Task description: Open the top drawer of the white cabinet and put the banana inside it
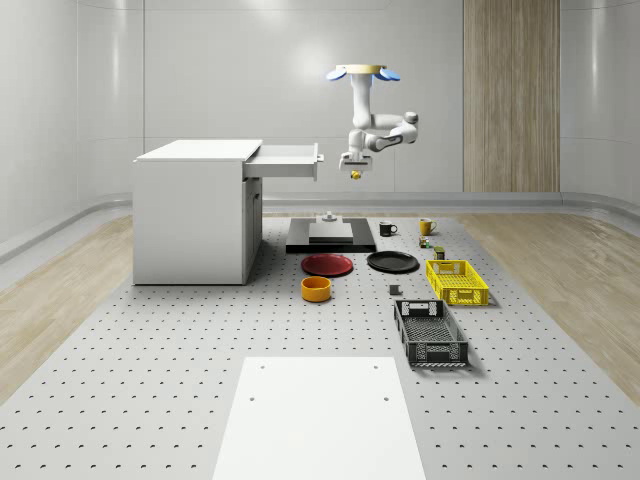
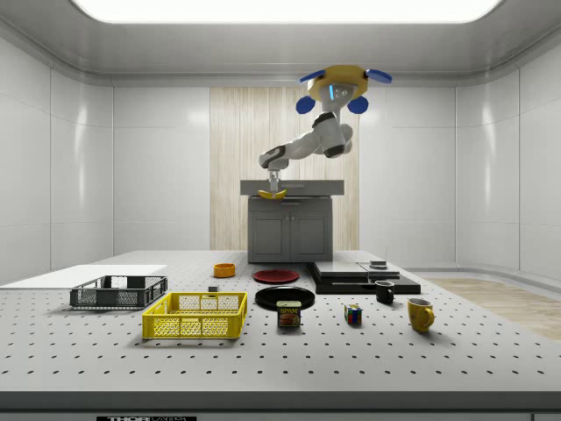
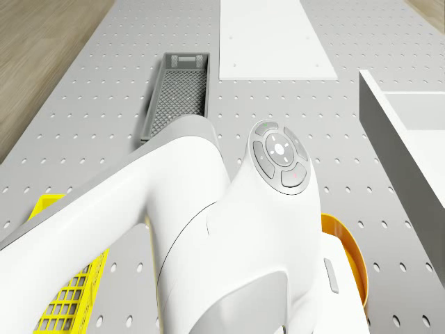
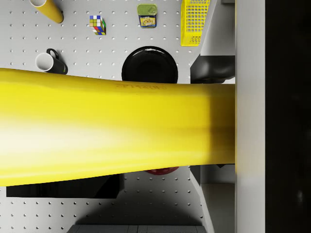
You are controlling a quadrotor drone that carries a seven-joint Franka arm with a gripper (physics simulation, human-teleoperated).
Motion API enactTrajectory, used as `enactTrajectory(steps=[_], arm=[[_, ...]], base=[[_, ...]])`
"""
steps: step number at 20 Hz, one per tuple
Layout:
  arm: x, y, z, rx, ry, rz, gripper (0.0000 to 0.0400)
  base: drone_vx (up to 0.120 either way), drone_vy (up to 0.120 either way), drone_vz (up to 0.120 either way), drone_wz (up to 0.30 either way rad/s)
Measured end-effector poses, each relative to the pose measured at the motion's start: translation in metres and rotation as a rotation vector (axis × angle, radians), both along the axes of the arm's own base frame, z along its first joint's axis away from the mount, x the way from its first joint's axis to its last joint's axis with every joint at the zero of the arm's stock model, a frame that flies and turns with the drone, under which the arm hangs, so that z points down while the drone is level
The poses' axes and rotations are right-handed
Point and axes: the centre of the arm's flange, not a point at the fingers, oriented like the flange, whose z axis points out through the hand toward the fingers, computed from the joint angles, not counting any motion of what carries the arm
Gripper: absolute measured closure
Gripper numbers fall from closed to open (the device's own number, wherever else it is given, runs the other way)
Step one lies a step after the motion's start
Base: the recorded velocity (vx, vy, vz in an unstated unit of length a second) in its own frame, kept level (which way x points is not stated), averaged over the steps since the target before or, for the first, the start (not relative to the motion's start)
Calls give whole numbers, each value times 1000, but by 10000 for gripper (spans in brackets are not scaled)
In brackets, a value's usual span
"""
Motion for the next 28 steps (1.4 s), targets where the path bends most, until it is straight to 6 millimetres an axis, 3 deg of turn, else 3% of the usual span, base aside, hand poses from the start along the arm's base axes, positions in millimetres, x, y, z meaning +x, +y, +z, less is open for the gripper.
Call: enactTrajectory(steps=[18, 28], arm=[[0, 0, 0, 0, 0, 0, 200], [0, 0, 0, 0, 0, 0, 200]], base=[[-120, 0, 120, 0], [-120, -120, 120, 0]])
